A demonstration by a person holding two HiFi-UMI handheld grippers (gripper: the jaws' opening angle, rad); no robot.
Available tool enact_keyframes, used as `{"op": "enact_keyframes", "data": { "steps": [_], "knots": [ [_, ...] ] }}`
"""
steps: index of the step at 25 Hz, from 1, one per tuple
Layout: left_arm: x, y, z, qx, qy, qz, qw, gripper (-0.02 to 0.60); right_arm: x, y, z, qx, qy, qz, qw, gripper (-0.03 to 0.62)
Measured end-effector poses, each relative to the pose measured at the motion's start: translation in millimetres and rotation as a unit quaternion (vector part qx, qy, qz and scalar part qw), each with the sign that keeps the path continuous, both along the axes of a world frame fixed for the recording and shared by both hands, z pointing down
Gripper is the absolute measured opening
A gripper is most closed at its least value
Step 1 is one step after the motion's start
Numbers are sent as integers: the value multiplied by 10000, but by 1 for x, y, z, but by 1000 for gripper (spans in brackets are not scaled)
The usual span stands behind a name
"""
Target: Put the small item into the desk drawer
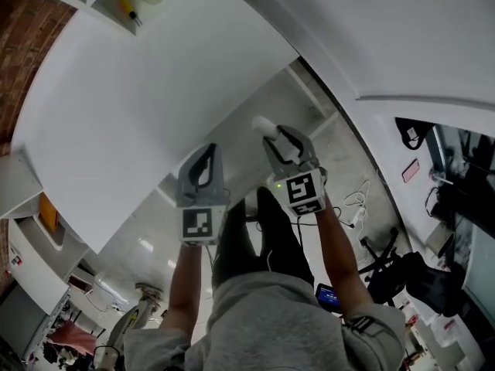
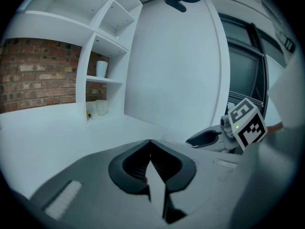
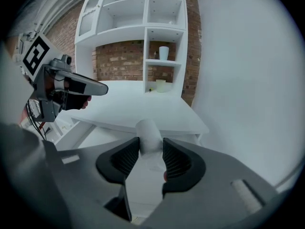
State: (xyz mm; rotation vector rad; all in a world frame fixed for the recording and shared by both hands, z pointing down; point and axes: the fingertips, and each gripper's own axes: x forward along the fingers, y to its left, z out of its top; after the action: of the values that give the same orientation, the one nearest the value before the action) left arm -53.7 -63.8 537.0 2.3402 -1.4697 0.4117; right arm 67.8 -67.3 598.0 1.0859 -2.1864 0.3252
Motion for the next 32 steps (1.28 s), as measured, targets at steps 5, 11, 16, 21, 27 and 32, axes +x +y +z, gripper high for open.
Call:
{"op": "enact_keyframes", "data": {
  "steps": [5, 11, 16, 21, 27, 32],
  "knots": [
    [-1, 2, 22, -72, -88, -177, 9998, 12, -8, 0, 28, -207, -2, -430, 9989, 161],
    [-14, 8, 44, -112, -119, -458, 9988, 12, -23, 5, 53, -462, 174, -847, 9952, 161],
    [-21, 15, 63, -208, -117, -601, 9979, 12, -35, 7, 72, -648, 274, -1083, 9916, 161],
    [-29, 21, 79, -315, -88, -719, 9969, 12, -45, 9, 89, -875, 480, -1365, 9856, 163],
    [-28, 21, 95, -327, -210, -680, 9969, 12, -50, 9, 109, -1077, 689, -1557, 9795, 163],
    [-34, 16, 105, -380, -63, -752, 9964, 12, -59, 12, 130, -1628, 768, -1719, 9685, 163]
  ]
}}
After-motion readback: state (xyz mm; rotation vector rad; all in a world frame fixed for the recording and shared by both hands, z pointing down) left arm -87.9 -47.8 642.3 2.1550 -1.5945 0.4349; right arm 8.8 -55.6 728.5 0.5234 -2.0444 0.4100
